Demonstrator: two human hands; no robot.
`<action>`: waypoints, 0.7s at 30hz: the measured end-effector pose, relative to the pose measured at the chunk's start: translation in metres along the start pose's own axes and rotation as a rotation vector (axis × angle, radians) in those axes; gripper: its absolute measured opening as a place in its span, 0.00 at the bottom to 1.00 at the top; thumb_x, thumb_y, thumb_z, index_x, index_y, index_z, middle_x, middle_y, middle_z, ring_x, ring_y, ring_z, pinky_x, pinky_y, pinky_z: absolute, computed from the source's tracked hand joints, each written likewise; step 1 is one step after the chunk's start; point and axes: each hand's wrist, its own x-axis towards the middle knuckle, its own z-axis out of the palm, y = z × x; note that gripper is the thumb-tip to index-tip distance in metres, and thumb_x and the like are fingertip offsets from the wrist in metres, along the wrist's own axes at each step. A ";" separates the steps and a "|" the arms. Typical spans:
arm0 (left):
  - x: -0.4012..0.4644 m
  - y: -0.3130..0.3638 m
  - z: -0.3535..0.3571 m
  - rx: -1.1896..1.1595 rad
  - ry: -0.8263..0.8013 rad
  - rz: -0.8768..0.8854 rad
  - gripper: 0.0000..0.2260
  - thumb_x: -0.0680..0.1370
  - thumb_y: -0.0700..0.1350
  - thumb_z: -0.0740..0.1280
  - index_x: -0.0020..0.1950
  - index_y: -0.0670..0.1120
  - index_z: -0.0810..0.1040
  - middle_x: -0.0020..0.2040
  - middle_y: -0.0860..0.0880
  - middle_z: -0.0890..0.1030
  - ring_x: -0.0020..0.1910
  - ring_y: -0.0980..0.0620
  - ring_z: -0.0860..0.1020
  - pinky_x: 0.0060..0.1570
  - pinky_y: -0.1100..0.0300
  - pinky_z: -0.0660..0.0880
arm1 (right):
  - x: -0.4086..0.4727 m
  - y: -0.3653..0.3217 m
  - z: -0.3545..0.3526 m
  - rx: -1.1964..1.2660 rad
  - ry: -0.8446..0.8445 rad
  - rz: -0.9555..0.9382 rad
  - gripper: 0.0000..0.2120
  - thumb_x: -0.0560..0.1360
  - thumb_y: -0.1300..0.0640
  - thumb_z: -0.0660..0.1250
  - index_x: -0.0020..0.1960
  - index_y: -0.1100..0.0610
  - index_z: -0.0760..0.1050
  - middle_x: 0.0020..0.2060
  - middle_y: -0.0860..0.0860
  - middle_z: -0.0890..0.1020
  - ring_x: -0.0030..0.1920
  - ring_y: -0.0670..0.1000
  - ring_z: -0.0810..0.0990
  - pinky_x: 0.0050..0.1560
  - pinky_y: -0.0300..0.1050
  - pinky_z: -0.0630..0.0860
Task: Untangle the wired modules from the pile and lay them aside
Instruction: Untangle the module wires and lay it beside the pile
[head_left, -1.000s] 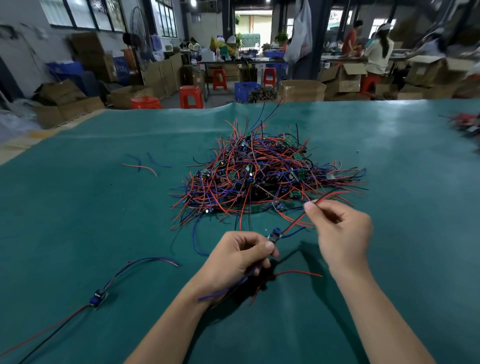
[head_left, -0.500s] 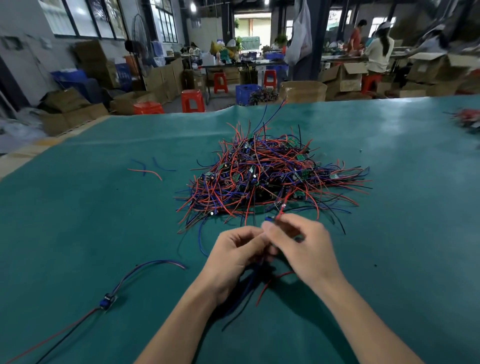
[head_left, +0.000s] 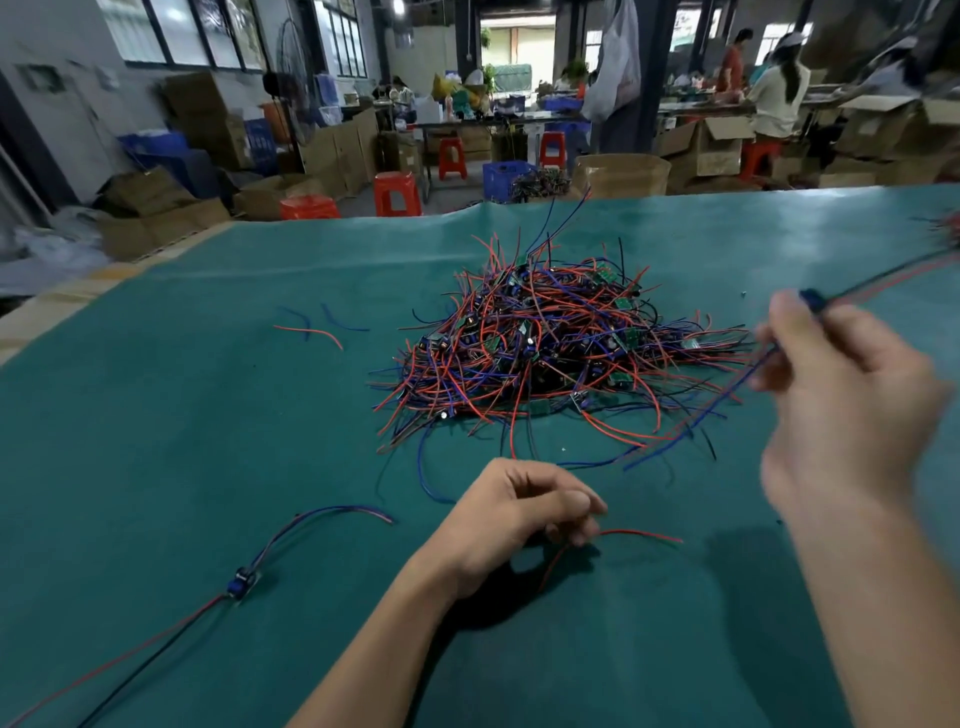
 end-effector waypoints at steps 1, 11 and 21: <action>0.002 0.000 0.000 -0.012 0.040 -0.002 0.06 0.76 0.42 0.69 0.46 0.44 0.85 0.40 0.43 0.85 0.37 0.51 0.79 0.40 0.63 0.72 | -0.002 -0.013 0.011 0.021 -0.082 0.011 0.10 0.74 0.57 0.75 0.33 0.53 0.82 0.27 0.46 0.82 0.26 0.45 0.74 0.27 0.38 0.70; 0.007 -0.014 -0.001 0.244 0.346 0.008 0.12 0.78 0.30 0.66 0.47 0.47 0.79 0.40 0.55 0.81 0.36 0.64 0.77 0.40 0.71 0.73 | -0.112 0.020 0.153 -0.850 -1.226 0.064 0.22 0.71 0.33 0.73 0.41 0.53 0.85 0.40 0.52 0.86 0.47 0.56 0.84 0.53 0.51 0.82; 0.009 -0.009 0.002 0.369 0.662 0.088 0.07 0.76 0.39 0.68 0.42 0.50 0.83 0.35 0.54 0.83 0.29 0.58 0.76 0.38 0.59 0.76 | 0.004 0.093 0.034 -1.269 -0.640 -0.086 0.11 0.77 0.58 0.69 0.58 0.51 0.80 0.54 0.51 0.83 0.56 0.56 0.81 0.55 0.51 0.80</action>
